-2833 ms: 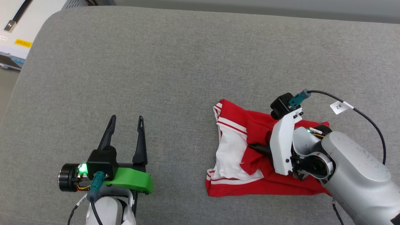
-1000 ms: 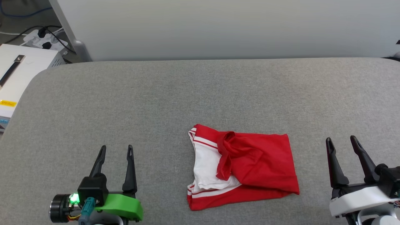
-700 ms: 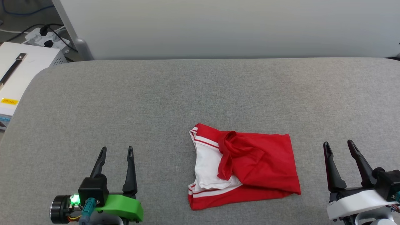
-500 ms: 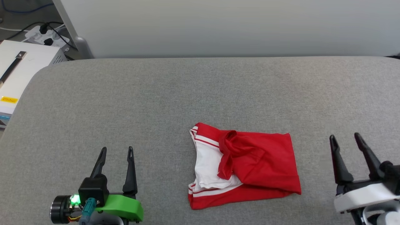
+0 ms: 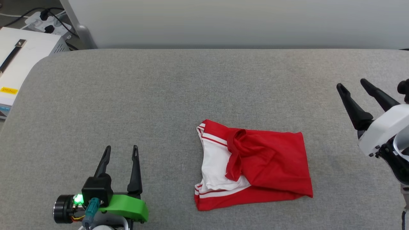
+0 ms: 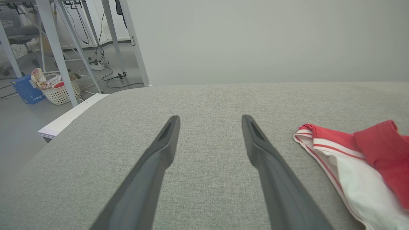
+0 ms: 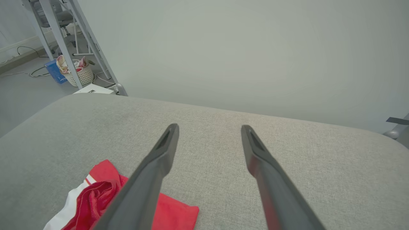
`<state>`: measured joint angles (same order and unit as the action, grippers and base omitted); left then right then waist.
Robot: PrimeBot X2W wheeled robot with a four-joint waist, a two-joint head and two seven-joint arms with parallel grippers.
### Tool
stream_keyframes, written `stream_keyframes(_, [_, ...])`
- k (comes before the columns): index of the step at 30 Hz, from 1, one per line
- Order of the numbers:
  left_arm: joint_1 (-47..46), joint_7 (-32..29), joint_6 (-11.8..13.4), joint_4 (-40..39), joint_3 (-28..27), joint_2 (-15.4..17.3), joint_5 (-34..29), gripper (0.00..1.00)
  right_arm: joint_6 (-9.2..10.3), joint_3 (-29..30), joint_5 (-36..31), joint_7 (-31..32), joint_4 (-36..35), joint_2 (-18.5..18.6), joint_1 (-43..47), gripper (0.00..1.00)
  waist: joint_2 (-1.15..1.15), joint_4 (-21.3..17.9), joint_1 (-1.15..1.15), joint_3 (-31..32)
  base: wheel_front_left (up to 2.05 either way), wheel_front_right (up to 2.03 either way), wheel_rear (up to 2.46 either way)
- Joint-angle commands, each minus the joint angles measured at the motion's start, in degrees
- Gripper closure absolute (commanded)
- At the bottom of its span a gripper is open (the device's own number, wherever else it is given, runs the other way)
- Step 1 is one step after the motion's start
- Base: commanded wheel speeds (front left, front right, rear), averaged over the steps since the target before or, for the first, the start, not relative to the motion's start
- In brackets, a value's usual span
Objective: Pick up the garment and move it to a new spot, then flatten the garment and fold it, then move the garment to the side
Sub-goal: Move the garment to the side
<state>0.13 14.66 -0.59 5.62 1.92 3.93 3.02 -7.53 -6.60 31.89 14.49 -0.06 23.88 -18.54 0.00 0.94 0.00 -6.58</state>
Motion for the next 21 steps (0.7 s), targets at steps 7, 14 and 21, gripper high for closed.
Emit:
stream_keyframes(7, [-2.4,0.3,-0.3,-0.2,0.4,-0.4,0.3,0.00,0.04,-4.8,12.8,19.9,3.3,4.2,-1.0,0.00,0.00,1.1,0.00,-2.3,0.00,0.00,0.00])
stream_keyframes(14, [-4.4,0.3,-0.5,-0.3,1.2,-0.6,0.4,0.00,0.04,-6.5,19.6,27.6,8.7,2.6,0.9,0.00,0.00,3.0,0.00,-4.9,0.00,0.00,0.00])
stream_keyframes(21, [-5.8,0.3,-0.5,-0.4,1.6,-0.7,0.4,0.00,0.04,-8.6,20.7,26.5,14.9,-0.5,0.8,0.00,0.00,4.5,0.00,-7.6,0.00,0.00,0.00])
